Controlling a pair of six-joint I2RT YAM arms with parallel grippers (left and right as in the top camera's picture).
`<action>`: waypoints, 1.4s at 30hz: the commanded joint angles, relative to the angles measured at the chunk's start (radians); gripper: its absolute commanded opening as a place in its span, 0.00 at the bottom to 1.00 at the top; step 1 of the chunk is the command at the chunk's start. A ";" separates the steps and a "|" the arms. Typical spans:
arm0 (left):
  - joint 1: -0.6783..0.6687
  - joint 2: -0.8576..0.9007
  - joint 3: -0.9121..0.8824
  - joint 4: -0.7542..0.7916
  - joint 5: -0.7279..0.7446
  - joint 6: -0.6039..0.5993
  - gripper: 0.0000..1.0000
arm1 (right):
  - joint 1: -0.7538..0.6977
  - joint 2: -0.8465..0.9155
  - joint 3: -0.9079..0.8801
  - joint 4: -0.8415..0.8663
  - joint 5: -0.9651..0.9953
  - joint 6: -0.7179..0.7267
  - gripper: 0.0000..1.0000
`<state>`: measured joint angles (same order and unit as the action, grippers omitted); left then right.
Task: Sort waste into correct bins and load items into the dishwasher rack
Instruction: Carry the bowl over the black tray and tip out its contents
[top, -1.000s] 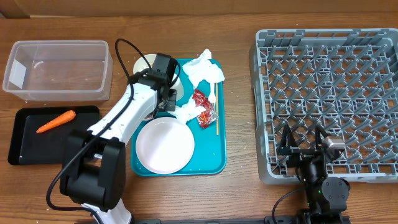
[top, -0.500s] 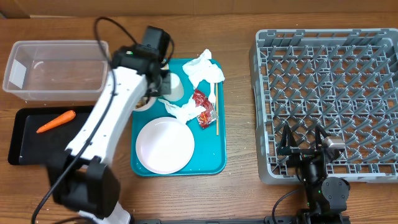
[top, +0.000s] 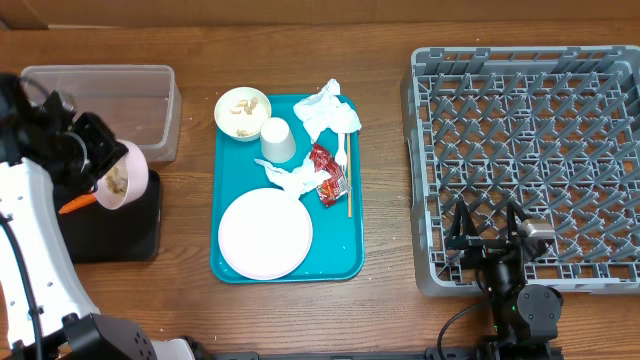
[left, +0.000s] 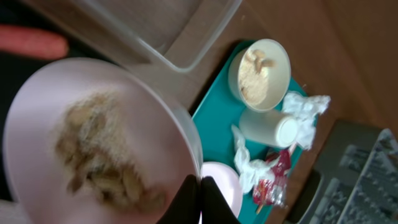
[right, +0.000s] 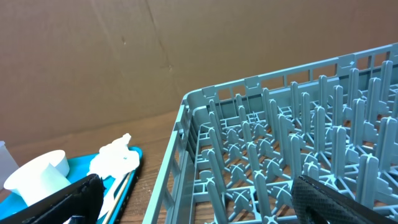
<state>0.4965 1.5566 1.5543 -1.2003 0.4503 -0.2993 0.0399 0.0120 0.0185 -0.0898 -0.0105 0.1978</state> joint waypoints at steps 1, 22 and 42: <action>0.104 -0.008 -0.143 0.084 0.257 0.064 0.04 | -0.002 -0.009 -0.010 0.006 0.010 -0.008 1.00; 0.509 0.160 -0.489 0.477 0.963 0.067 0.04 | -0.002 -0.009 -0.010 0.006 0.010 -0.008 1.00; 0.556 0.274 -0.489 0.540 1.130 0.063 0.04 | -0.002 -0.009 -0.010 0.006 0.010 -0.008 1.00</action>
<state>1.0454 1.8259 1.0706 -0.6640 1.5383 -0.2359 0.0399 0.0120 0.0185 -0.0906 -0.0101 0.1967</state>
